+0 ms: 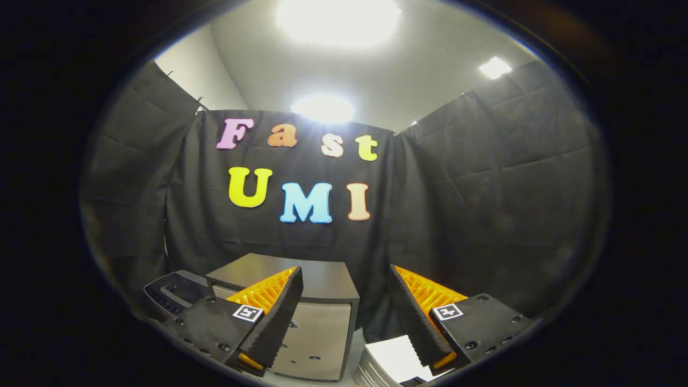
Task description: Put the clothes into the washing machine and then close the washing machine lid.
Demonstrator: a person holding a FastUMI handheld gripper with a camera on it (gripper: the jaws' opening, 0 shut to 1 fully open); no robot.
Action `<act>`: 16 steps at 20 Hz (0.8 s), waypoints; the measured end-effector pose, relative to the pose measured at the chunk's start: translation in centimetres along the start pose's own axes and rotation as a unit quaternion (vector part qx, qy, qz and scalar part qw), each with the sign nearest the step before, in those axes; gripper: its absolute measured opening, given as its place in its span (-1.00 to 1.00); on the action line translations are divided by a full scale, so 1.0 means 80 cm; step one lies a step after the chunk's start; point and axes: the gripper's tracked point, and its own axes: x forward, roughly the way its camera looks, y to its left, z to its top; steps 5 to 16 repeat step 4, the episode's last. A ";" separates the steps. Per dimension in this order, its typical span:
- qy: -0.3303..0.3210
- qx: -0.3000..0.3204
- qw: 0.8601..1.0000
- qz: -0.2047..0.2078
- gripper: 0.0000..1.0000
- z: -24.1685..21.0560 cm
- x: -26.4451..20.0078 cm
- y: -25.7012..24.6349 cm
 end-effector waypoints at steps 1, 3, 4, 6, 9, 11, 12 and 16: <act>0.000 0.000 1.000 0.002 0.98 0.000 -0.001 0.003; -0.003 -0.008 1.000 0.005 0.98 0.003 0.003 0.008; -0.002 -0.012 1.000 0.005 0.98 0.002 0.004 0.009; -0.002 -0.012 1.000 0.005 0.98 0.002 0.004 0.009; -0.002 -0.012 1.000 0.005 0.98 0.002 0.004 0.009; -0.002 -0.012 1.000 0.005 0.98 0.002 0.004 0.009; -0.002 -0.012 1.000 0.005 0.98 0.002 0.004 0.009; -0.002 -0.012 1.000 0.005 0.98 0.002 0.004 0.009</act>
